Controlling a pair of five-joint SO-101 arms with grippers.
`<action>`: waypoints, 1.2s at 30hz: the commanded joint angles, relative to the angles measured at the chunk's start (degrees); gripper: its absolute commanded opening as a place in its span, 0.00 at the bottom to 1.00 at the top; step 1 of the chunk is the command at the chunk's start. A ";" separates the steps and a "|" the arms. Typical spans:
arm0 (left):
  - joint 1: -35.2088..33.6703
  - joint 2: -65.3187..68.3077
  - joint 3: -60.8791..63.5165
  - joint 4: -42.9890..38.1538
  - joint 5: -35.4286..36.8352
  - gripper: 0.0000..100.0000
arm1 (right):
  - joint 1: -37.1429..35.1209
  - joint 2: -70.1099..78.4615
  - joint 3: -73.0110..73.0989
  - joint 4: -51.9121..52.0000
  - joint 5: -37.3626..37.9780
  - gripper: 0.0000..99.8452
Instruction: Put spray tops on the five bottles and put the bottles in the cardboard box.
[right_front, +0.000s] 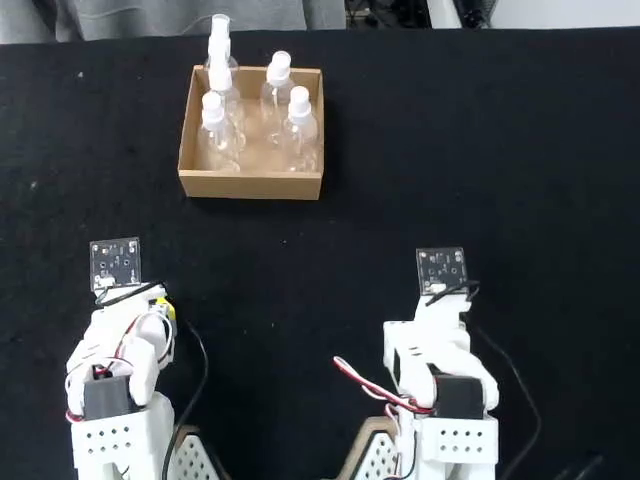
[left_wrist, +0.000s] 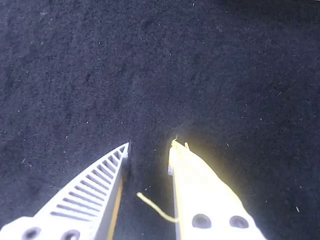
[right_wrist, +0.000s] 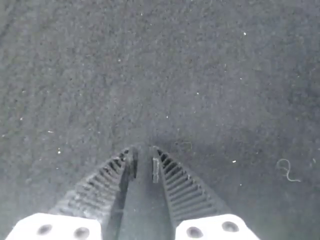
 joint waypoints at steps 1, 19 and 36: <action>-0.48 -0.35 1.27 0.18 -0.09 0.12 | 1.14 -5.41 -0.31 -0.18 0.00 0.01; -0.40 -0.35 1.27 0.18 -0.09 0.12 | 4.22 -5.41 -0.31 -3.78 13.63 0.01; -0.40 -0.35 1.27 0.18 -0.09 0.12 | 4.31 -5.41 -0.22 -3.25 -5.01 0.01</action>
